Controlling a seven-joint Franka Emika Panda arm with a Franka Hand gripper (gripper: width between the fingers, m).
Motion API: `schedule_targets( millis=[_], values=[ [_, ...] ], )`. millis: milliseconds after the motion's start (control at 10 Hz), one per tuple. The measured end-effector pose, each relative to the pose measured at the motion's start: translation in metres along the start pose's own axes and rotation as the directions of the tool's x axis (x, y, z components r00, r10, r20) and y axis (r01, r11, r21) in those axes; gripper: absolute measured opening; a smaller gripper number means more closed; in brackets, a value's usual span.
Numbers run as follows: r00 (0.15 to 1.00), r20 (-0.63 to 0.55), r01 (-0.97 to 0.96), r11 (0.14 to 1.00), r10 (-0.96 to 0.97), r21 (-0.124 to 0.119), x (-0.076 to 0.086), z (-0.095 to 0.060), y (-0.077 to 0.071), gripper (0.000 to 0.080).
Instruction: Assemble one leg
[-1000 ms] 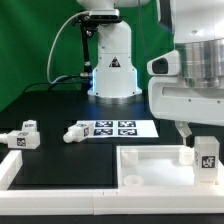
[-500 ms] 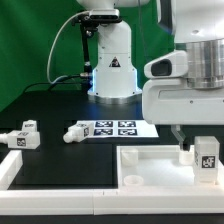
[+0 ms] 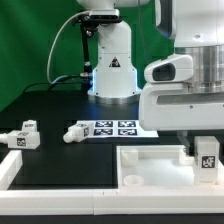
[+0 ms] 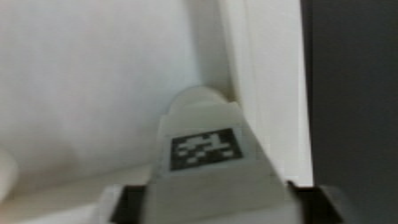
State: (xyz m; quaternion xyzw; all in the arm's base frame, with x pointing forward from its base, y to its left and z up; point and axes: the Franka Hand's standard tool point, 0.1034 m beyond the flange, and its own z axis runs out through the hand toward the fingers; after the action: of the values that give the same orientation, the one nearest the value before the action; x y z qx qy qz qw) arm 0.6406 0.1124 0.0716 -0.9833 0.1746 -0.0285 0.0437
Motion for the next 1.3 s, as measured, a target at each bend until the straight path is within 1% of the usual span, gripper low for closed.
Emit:
schedule_targets(
  millis=[100, 200, 300, 400, 500, 600, 700, 800, 1000, 1100, 1200, 1300],
  values=[
    [0.996, 0.0, -0.086, 0.996, 0.086, 0.001, 0.0001, -0.0001, 0.0002, 0.0286],
    [0.98, -0.002, -0.2, 0.98, 0.2, 0.001, 0.0004, -0.0001, 0.0004, 0.0286],
    [0.962, -0.003, -0.274, 0.962, 0.274, 0.002, 0.0005, 0.0001, 0.0007, 0.0286],
    [0.9, -0.001, -0.435, 0.9, 0.435, 0.007, 0.0003, 0.0008, 0.001, 0.0286],
    [0.804, 0.007, -0.594, 0.804, 0.594, 0.021, 0.0009, 0.0014, 0.0024, 0.0286],
    [0.688, 0.026, -0.725, 0.687, 0.725, 0.037, 0.0006, 0.0017, 0.0037, 0.0286],
    [0.598, 0.039, -0.802, 0.596, 0.801, 0.038, -0.0001, 0.002, 0.0031, 0.0287],
    [0.562, 0.042, -0.827, 0.56, 0.826, 0.04, 0.0008, 0.0016, 0.0039, 0.0287],
    [0.566, 0.04, -0.824, 0.565, 0.823, 0.041, 0.0008, 0.0019, 0.0042, 0.0287],
    [0.57, 0.04, -0.821, 0.569, 0.82, 0.041, 0.0006, 0.0022, 0.004, 0.0457],
    [0.702, 0.027, -0.712, 0.701, 0.711, 0.045, 0.0017, 0.0014, 0.0039, 0.0457],
    [0.817, 0.018, -0.577, 0.815, 0.577, 0.049, 0.0028, 0.0012, 0.0052, 0.06]
  ],
)
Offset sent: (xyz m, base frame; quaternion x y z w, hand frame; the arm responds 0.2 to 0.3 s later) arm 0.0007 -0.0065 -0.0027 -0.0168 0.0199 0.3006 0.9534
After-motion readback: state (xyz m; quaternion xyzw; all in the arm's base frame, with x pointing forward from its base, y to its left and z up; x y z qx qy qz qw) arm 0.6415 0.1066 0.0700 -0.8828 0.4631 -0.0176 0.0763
